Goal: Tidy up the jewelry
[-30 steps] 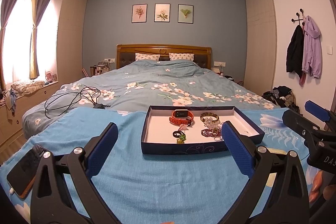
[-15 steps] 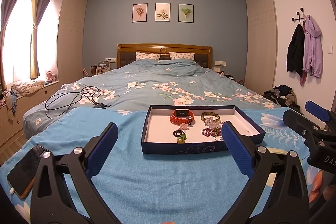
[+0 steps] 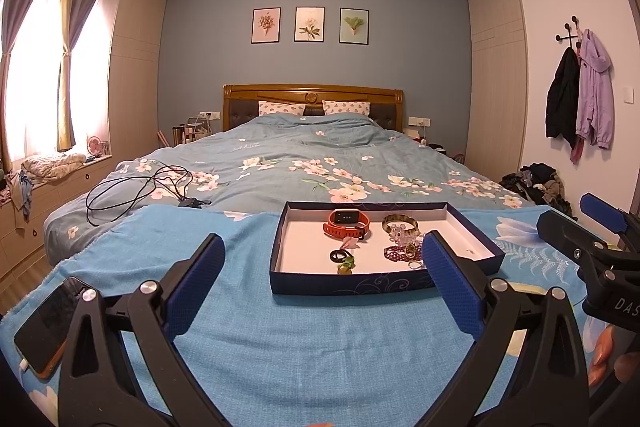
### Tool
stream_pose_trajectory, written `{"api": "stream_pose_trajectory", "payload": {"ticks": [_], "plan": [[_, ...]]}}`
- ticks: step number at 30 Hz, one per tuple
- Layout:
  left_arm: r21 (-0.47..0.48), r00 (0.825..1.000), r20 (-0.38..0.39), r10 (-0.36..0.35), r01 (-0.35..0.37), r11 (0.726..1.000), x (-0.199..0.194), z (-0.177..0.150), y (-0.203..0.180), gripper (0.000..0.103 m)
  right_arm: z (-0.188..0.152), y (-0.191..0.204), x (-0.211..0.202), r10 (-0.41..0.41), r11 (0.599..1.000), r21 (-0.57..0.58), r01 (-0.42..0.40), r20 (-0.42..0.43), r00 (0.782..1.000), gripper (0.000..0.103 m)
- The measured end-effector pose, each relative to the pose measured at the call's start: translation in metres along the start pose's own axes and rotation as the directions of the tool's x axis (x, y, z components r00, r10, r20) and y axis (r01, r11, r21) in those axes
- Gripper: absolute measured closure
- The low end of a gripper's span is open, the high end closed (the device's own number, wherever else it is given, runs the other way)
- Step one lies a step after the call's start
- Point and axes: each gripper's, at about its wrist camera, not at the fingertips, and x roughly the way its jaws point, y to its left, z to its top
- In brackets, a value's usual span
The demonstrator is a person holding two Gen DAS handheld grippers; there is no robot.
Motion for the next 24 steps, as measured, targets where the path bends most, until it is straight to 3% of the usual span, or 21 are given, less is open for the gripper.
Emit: {"api": "stream_pose_trajectory", "payload": {"ticks": [24], "plan": [[0.001, 1.0, -0.002, -0.001, 0.001, 1.0, 0.001, 0.0009, 0.0004, 0.006, 0.0, -0.0017, 0.0014, 0.002, 1.0, 0.004, -0.002, -0.003, 1.0, 0.007]]}}
